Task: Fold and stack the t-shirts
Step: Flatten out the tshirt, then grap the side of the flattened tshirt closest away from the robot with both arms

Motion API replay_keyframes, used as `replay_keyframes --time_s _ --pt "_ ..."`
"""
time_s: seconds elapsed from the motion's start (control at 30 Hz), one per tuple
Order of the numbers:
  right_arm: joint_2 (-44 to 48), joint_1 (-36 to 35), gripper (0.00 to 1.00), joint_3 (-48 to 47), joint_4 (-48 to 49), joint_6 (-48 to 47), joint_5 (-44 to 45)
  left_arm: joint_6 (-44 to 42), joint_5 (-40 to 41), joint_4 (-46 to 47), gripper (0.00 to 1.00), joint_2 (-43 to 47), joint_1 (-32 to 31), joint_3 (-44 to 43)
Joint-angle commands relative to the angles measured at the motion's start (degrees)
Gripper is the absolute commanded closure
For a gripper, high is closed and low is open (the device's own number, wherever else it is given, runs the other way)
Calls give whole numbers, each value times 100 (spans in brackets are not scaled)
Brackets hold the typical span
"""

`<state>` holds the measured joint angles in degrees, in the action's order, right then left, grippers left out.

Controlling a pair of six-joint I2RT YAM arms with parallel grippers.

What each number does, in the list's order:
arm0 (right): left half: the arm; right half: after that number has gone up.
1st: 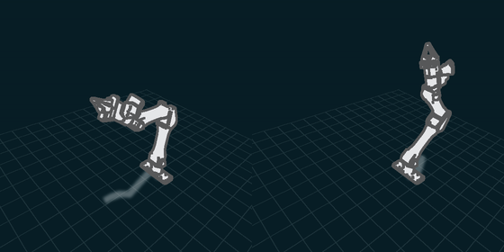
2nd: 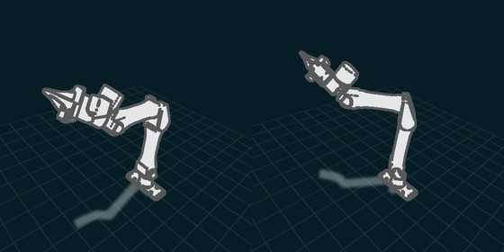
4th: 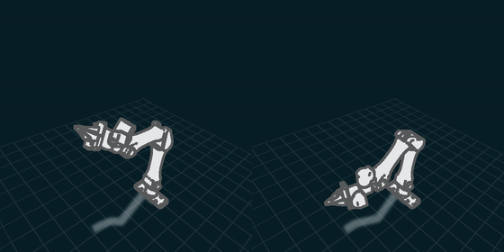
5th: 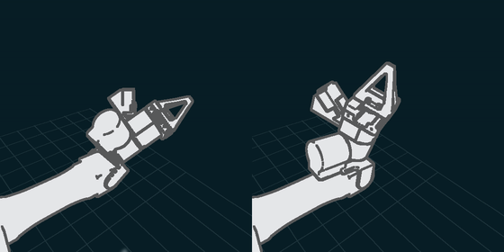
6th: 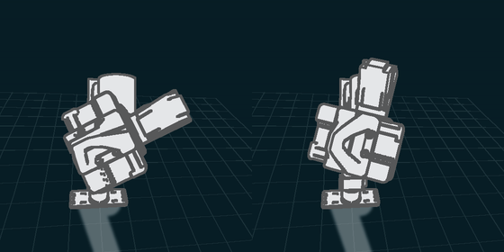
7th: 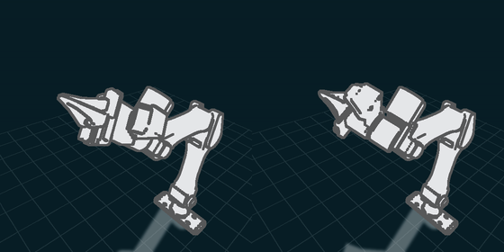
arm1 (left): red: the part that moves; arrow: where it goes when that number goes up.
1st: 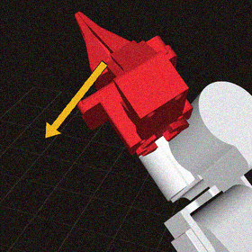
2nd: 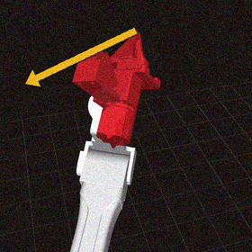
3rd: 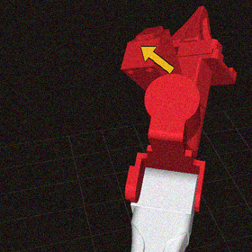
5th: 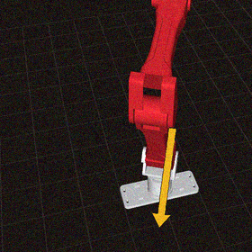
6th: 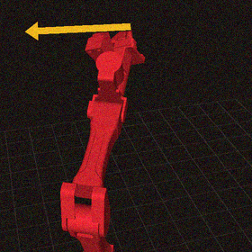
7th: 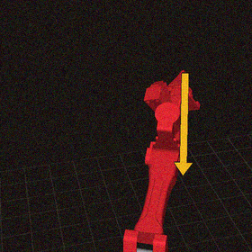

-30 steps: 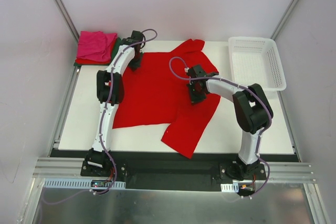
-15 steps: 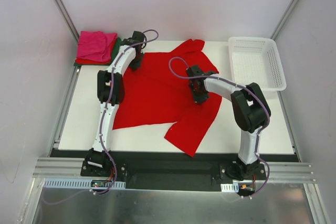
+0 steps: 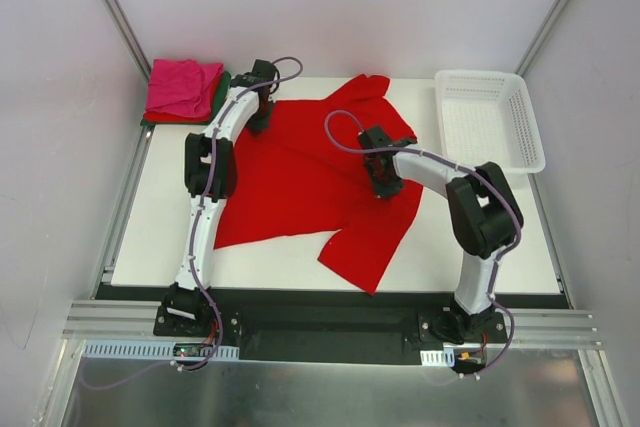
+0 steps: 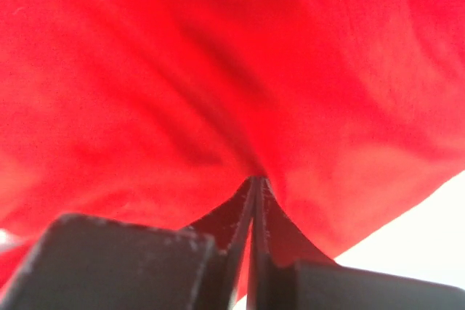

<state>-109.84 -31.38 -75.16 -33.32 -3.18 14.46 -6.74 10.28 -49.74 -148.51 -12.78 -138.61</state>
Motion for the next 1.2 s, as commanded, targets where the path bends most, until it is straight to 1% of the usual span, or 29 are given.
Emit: replay_keyframes --time_s 0.0,0.03,0.07,0.1,0.17,0.2,0.27,0.3,0.33,0.37,0.43,0.47,0.5,0.53,0.63,0.67,0.7,0.73,0.77,0.8,0.83,0.87,0.9,0.93,0.97,1.0,1.07,1.1,1.17 --pt "1033 -97 93 229 185 -51 -356 138 -395 165 100 760 -58 333" --pt "1296 -132 91 247 194 -77 -365 147 -456 262 100 1092 -93 447" --pt "1447 -184 89 264 212 -86 -356 138 -509 480 97 1261 -120 649" --pt "1587 -193 85 282 212 -78 -356 173 -562 543 89 1428 -129 712" --pt "1965 -228 81 273 151 -78 -400 243 -824 597 81 1850 -138 773" --pt "2080 -229 73 282 124 -51 -409 339 -939 605 68 1982 -138 800" --pt "2370 -246 64 291 -7 1 -435 524 -1220 605 61 2404 -146 1053" --pt "2467 -246 63 326 -60 28 -444 586 -1291 597 54 2701 -146 1194" --pt "2537 -255 62 378 -95 106 -461 656 -1353 597 52 2861 -146 1378" --pt "2703 -264 60 466 -130 142 -496 674 -1510 605 51 3028 -164 1850" --pt "2880 -325 58 798 -105 273 -576 920 -1591 632 47 3529 -216 2406" --pt "3063 -360 54 931 -44 300 -602 1025 -1539 649 46 3704 -312 2974" --pt "3135 -387 52 1046 -17 300 -593 1104 -1373 710 45 4045 -357 3276" --pt "3205 -448 51 1282 1 440 -602 1201 -1336 763 43 4223 -392 3896" --pt "3495 -580 41 1608 19 651 -576 1640 -1310 1043 37 5066 -498 4866" --pt "3574 -615 38 1827 27 774 -576 1885 -1292 1114 33 5286 -524 5496" --pt "3758 -659 35 1925 36 853 -576 2026 -1283 1167 30 5732 -550 5798" --pt "3838 -755 33 2021 45 924 -576 2184 -1309 1298 25 5963 -568 6384" --pt "3934 -799 30 2231 54 985 -567 2482 -1327 1361 18 6182 -586 6668" --pt "4014 -852 28 2320 62 1134 -558 2598 -1327 1422 12 6602 -638 6950" --pt "4171 -931 28 2426 71 1214 -567 2730 -1223 1510 10 6807 -682 7448" --pt "4242 -975 27 2522 89 1319 -584 3009 -1187 1537 3 6991 -700 7688" --pt "4321 -1019 26 2723 106 1494 -593 3151 -1117 1572 1 7385 -726 7926" --pt "4479 -1115 25 2821 133 1609 -602 3301 -1055 1616 1 7598 -752 8363" --pt "4550 -1169 24 2927 194 1706 -646 3520 -1055 1677 1 7817 -770 8567" --pt "4638 -1230 24 3136 220 1924 -655 3652 -837 1678 1 8272 -805 8752" --pt "4822 -1485 23 3331 308 2128 -611 3942 -538 1669 1 8722 -814 9245" --pt "4893 -1773 22 3523 343 2346 -524 4135 -397 1669 1 9316 -814 9533" --pt "4902 -1977 22 3604 379 2611 -366 4313 -265 1660 1 9646 -814 9834"
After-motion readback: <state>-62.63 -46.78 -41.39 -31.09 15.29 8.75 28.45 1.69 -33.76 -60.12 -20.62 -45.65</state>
